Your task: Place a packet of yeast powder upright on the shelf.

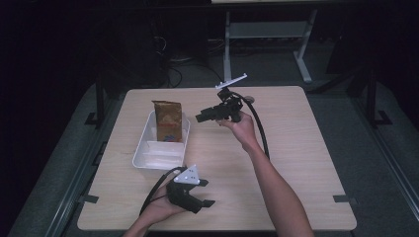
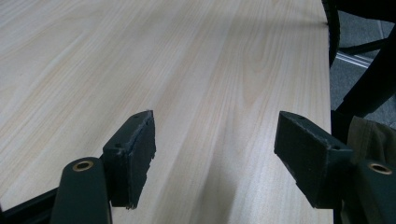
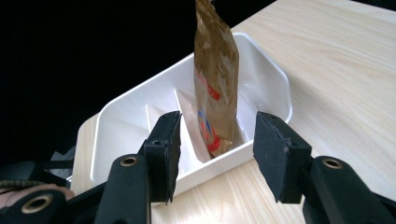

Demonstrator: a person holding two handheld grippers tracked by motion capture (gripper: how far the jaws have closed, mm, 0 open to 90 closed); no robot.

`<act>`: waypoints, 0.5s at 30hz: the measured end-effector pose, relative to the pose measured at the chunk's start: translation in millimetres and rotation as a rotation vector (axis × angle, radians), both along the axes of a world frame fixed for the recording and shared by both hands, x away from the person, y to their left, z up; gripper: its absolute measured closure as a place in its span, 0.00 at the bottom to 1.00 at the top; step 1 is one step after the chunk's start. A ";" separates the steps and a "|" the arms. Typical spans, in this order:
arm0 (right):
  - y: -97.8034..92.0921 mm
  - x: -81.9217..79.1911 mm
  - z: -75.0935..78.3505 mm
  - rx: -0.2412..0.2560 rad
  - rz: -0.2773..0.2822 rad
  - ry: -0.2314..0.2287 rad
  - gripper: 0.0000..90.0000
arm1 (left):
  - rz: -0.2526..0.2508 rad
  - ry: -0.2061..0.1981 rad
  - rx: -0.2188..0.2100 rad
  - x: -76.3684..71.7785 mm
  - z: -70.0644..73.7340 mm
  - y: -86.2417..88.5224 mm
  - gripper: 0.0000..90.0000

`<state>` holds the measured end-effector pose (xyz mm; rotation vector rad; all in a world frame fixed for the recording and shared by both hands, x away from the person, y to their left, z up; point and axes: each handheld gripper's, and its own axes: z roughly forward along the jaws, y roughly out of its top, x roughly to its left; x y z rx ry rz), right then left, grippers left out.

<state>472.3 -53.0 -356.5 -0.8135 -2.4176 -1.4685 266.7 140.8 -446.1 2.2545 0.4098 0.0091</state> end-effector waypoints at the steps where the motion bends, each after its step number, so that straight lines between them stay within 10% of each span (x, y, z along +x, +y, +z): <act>1: 0.0 0.0 0.0 0.000 0.000 0.000 0.56 | 0.000 0.000 0.000 0.0 0.0 0.0 0.32; 15: -33.7 -17.2 -1.9 0.000 -0.020 -0.001 0.55 | 0.002 -0.004 0.007 0.4 -0.5 -1.4 0.30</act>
